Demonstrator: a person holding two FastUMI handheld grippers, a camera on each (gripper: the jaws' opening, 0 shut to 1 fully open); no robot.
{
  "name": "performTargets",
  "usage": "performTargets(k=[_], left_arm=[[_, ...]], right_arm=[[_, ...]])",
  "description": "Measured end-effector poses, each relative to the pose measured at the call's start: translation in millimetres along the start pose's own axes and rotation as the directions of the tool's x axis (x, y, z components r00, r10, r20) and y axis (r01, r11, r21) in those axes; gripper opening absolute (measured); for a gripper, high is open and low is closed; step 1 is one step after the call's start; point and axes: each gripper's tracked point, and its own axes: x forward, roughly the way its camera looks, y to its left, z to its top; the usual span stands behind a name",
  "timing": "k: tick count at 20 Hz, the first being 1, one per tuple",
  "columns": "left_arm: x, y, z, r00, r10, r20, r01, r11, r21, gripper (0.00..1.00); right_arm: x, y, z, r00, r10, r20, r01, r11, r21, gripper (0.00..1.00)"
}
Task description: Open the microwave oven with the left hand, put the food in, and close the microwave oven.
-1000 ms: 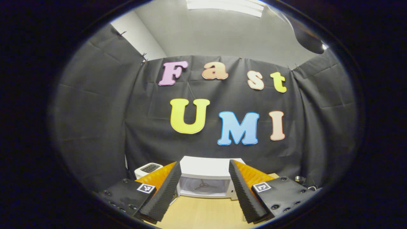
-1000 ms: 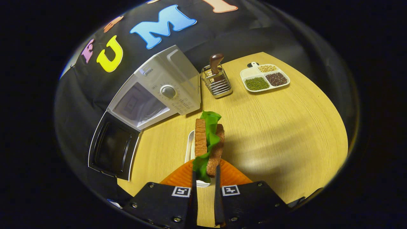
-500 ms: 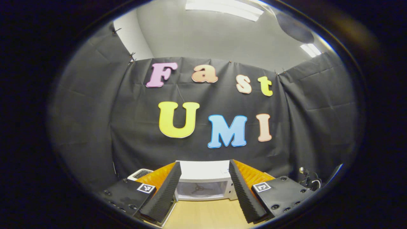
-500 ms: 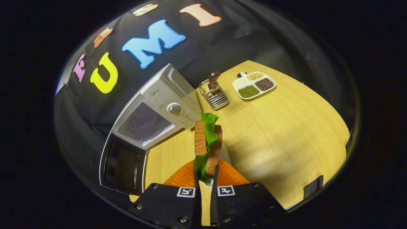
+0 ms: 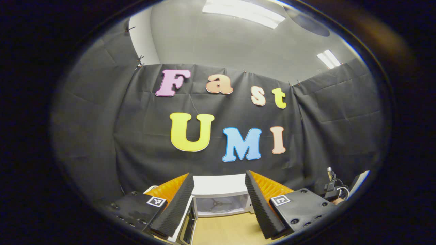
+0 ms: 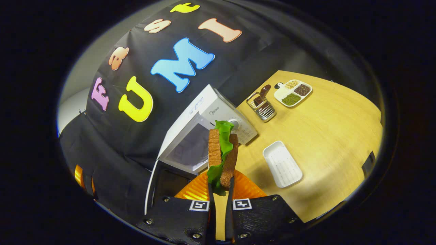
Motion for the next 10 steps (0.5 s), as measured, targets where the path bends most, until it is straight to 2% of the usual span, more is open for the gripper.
performTargets(k=[5, 8, 10], left_arm=[[-2.0, 18.7, -1.4, 1.0, 0.023, -0.006, -0.023, 1.0, -0.009, 0.96], [-5.8, 28.1, 2.7, 0.999, 0.055, -0.001, -0.055, 0.999, 0.004, 0.95], [-10.4, 35.4, 11.7, 0.997, 0.082, 0.015, -0.082, 0.996, 0.019, 0.95]], right_arm=[[27.0, 47.7, -4.3, 0.994, 0.112, -0.008, -0.11, 0.987, 0.12, 0.11], [50.6, 70.3, -15.3, 0.982, 0.185, -0.034, -0.173, 0.958, 0.229, 0.11], [70.2, 76.3, -21.7, 0.979, 0.199, -0.049, -0.178, 0.943, 0.28, 0.11]])
